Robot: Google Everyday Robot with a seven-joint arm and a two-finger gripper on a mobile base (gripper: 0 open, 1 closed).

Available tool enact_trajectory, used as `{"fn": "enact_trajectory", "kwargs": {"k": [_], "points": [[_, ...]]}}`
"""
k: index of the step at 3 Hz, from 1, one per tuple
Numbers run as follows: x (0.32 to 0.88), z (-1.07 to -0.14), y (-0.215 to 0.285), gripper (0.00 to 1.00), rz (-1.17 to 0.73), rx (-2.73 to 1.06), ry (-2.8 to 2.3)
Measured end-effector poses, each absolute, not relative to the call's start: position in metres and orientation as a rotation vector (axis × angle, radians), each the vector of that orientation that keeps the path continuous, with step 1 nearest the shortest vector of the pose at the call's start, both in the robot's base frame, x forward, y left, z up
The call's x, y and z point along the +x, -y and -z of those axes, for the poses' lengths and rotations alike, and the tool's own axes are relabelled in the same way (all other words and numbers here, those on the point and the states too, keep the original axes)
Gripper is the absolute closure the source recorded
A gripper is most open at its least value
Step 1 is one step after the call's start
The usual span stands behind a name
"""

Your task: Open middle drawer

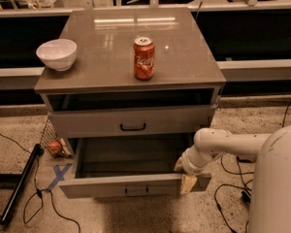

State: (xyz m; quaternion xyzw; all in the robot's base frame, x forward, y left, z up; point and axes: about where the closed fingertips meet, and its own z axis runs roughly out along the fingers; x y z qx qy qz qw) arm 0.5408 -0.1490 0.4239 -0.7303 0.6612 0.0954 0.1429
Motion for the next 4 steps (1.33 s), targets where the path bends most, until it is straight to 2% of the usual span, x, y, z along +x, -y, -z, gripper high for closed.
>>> {"fn": "enact_trajectory", "kwargs": {"k": [1,4], "points": [[0.54,-0.422,0.148,0.0,-0.279,-2.108,-1.907],[0.547,-0.476,0.143,0.0,-0.236,-2.176,-1.918]]}}
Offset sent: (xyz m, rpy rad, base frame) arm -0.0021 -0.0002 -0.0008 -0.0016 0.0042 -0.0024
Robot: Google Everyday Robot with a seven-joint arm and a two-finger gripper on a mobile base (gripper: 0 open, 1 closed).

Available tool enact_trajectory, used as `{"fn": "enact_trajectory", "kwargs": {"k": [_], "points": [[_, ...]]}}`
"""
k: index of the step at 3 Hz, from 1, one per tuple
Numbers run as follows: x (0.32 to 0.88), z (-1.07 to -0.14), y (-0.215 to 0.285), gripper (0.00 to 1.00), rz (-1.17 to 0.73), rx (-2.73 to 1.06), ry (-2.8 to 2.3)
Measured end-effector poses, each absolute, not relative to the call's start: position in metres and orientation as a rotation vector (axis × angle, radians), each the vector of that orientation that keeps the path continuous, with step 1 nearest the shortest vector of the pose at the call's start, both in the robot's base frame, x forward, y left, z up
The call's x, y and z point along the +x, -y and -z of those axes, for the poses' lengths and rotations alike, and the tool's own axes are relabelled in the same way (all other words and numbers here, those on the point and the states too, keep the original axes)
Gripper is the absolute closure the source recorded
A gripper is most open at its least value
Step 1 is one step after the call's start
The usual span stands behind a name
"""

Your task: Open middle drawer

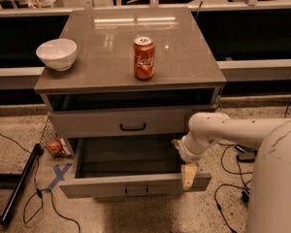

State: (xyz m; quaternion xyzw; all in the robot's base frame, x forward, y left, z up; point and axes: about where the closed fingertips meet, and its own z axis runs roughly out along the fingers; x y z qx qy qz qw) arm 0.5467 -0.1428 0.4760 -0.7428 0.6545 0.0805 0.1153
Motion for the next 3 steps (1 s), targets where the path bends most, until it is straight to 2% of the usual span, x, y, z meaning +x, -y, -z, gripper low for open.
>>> {"fn": "enact_trajectory", "kwargs": {"k": [1,3], "points": [[0.562,-0.485,0.148,0.17,-0.258,-2.184,-1.949],[0.584,-0.457,0.157,0.63,-0.289,-2.097,-1.993]]}}
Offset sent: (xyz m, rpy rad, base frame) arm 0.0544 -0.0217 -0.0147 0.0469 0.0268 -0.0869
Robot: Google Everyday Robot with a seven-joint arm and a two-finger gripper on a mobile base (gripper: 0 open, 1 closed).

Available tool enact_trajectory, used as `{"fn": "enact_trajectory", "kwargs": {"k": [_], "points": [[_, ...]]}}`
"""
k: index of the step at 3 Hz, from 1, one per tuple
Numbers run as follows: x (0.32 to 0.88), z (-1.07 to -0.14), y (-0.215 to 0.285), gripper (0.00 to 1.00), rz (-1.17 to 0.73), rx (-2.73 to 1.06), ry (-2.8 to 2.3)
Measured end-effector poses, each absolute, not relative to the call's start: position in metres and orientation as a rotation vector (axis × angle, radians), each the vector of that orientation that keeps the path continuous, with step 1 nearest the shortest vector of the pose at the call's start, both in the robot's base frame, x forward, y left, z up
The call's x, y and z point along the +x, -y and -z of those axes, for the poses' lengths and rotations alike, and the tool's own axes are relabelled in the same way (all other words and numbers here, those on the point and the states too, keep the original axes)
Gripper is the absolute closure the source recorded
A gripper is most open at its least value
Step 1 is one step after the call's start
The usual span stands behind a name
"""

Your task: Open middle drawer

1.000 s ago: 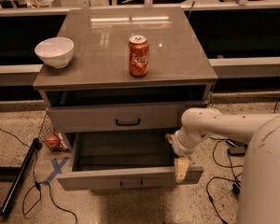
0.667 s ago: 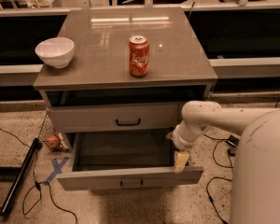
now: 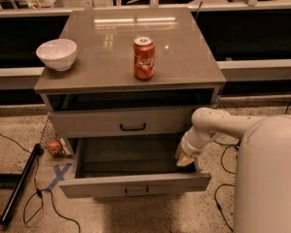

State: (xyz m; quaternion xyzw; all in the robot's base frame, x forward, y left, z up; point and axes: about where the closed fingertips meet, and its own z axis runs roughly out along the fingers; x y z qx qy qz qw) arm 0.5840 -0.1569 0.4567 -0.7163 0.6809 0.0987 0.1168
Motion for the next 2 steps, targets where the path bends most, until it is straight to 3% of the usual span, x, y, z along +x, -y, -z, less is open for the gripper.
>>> {"fn": "enact_trajectory", "kwargs": {"k": [1,2], "points": [[0.585,-0.411,0.141,0.94,-0.282,-2.083,-2.031],[0.582,-0.382,0.131,1.0,-0.294,-2.074,-2.055]]}}
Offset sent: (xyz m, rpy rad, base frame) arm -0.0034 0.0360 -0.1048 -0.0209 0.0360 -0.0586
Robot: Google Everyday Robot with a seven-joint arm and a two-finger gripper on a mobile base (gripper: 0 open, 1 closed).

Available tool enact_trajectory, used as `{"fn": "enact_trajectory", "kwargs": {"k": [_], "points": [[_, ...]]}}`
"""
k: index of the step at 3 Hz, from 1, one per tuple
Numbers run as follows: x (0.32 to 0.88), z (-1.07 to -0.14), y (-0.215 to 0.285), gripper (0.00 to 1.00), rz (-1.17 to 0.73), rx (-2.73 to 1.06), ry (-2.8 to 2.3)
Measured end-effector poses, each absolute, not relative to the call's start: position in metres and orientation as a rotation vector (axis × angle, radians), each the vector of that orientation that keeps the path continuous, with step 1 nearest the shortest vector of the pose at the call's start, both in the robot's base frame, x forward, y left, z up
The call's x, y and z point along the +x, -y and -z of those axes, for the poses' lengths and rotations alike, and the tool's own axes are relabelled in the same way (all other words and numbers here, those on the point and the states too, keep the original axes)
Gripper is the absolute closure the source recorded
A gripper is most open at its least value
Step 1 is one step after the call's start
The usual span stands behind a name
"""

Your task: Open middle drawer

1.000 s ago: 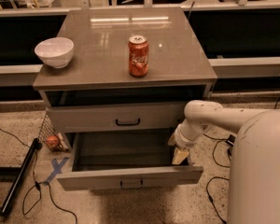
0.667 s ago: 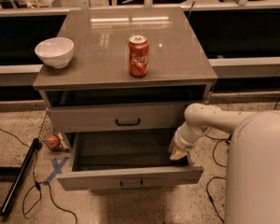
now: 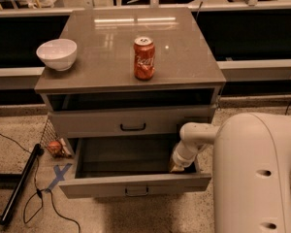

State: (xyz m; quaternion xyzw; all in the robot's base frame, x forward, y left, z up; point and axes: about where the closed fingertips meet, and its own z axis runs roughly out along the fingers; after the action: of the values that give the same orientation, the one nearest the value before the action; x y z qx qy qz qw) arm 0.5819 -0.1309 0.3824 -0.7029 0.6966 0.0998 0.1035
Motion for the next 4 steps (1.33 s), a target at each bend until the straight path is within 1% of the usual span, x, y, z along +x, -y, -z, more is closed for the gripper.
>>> {"fn": "enact_trajectory", "kwargs": {"k": [1,2,3,4], "points": [[0.564,-0.379,0.135,1.0,-0.318,-2.077,-2.062],[0.558,-0.38,0.137,1.0,-0.322,-2.085,-2.061],[0.527,-0.392,0.153,1.0,-0.375,-2.136,-2.09],[0.517,-0.397,0.156,1.0,-0.398,-2.149,-2.097]]}}
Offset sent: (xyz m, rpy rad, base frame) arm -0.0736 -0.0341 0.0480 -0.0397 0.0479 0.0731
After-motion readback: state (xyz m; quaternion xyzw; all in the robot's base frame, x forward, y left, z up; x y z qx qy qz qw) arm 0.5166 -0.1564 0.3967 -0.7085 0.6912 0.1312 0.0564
